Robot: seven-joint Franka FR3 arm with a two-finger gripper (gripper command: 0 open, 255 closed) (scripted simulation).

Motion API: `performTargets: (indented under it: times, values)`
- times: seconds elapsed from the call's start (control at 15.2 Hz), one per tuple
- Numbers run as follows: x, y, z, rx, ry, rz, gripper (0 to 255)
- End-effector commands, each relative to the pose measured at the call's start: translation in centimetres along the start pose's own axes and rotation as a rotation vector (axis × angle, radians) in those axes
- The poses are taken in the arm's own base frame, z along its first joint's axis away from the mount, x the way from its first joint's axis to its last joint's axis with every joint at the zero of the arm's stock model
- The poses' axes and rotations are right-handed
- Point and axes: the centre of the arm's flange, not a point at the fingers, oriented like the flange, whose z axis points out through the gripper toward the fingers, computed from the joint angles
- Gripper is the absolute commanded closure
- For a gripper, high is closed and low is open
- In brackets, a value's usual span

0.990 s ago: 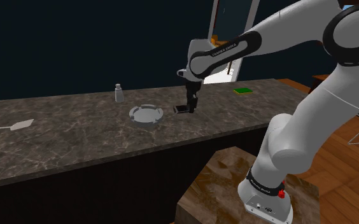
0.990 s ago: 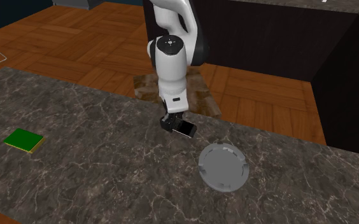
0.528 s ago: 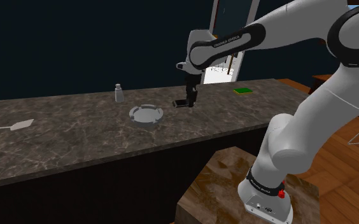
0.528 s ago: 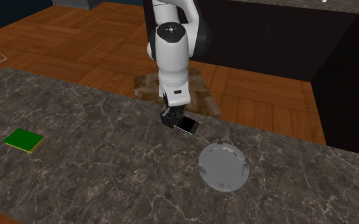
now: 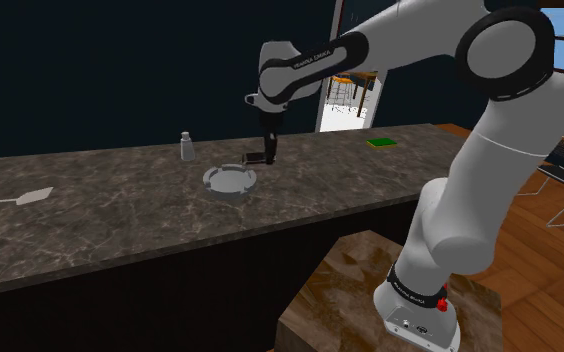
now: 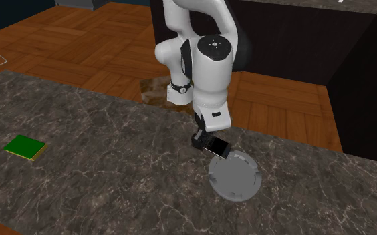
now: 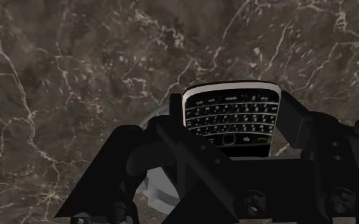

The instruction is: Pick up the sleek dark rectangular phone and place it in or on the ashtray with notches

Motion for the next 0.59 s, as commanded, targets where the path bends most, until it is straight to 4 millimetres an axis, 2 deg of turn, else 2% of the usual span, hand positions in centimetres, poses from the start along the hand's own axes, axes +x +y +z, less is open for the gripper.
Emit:
performTargets:
  times: [0.0,0.33,0.53]
  values:
    - [2.7,0.4,-0.2,0.000,0.001,0.000,255]
    - [9.5,1.6,-0.4,0.000,0.001,0.000,255]
    - [9.4,1.6,1.2,0.000,0.001,0.000,255]
